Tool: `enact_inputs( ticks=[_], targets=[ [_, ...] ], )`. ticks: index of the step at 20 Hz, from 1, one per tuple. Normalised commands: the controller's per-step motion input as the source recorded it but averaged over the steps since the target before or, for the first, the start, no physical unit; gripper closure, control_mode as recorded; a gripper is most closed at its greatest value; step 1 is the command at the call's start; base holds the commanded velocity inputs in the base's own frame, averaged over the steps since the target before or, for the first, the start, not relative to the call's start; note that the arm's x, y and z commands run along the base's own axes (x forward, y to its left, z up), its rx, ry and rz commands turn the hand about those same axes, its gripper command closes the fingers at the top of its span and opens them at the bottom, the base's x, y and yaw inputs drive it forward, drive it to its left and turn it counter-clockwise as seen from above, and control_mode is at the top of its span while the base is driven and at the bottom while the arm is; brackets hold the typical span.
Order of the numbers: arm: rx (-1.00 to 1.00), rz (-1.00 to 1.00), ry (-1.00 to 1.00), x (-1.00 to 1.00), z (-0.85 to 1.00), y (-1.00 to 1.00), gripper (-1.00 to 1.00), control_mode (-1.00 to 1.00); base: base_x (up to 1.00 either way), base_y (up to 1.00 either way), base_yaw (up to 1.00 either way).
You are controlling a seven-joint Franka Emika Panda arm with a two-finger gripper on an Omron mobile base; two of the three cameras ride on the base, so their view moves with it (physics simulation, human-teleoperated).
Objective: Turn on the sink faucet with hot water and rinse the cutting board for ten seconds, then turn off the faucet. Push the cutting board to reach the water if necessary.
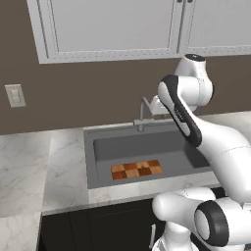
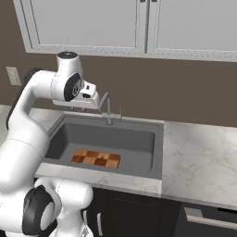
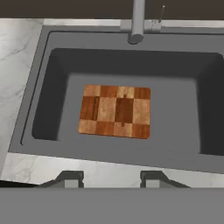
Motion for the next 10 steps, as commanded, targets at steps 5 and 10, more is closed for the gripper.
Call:
enact_inputs(
  ticks=[5, 10],
  targets=[
    [0.00, 0.03, -0.06, -0.17, 0.00, 0.02, -1.00, -1.00, 0.00, 0.00, 0.00],
    [0.01, 0.17, -0.22, -0.14, 0.00, -0.47, -1.00, -1.00, 0.00, 0.00, 0.00]
  ],
)
